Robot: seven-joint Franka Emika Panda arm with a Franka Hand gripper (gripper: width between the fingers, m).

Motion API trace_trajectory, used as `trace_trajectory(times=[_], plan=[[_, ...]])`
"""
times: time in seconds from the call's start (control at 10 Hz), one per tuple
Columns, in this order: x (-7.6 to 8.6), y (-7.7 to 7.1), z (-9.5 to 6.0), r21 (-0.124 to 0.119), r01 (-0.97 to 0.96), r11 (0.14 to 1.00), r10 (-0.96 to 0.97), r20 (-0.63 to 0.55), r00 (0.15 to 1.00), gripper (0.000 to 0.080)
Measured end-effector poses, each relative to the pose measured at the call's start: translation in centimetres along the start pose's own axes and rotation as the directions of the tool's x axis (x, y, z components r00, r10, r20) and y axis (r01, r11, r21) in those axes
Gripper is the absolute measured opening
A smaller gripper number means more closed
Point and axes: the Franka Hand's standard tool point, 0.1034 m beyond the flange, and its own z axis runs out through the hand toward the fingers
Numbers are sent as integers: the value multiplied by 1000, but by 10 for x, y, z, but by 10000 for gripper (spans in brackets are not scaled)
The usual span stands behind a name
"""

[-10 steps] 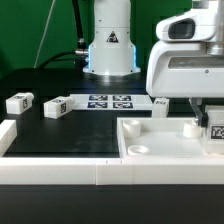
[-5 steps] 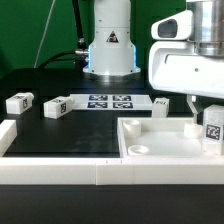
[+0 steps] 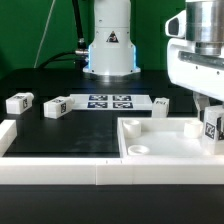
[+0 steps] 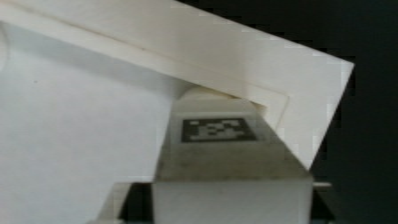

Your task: Assemble one leg

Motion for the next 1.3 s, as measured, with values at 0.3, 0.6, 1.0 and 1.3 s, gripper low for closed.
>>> trace_trajectory(times=[0.3, 0.6, 1.0, 1.3], plan=[[1, 0, 0, -1, -118, 993, 118, 8, 993, 291], [3, -1, -1, -4, 7, 1000, -7, 9, 1000, 546], [2, 0, 0, -15, 393, 919, -393, 19, 920, 643], [-1, 1, 1, -13, 627, 779, -626, 23, 779, 649]])
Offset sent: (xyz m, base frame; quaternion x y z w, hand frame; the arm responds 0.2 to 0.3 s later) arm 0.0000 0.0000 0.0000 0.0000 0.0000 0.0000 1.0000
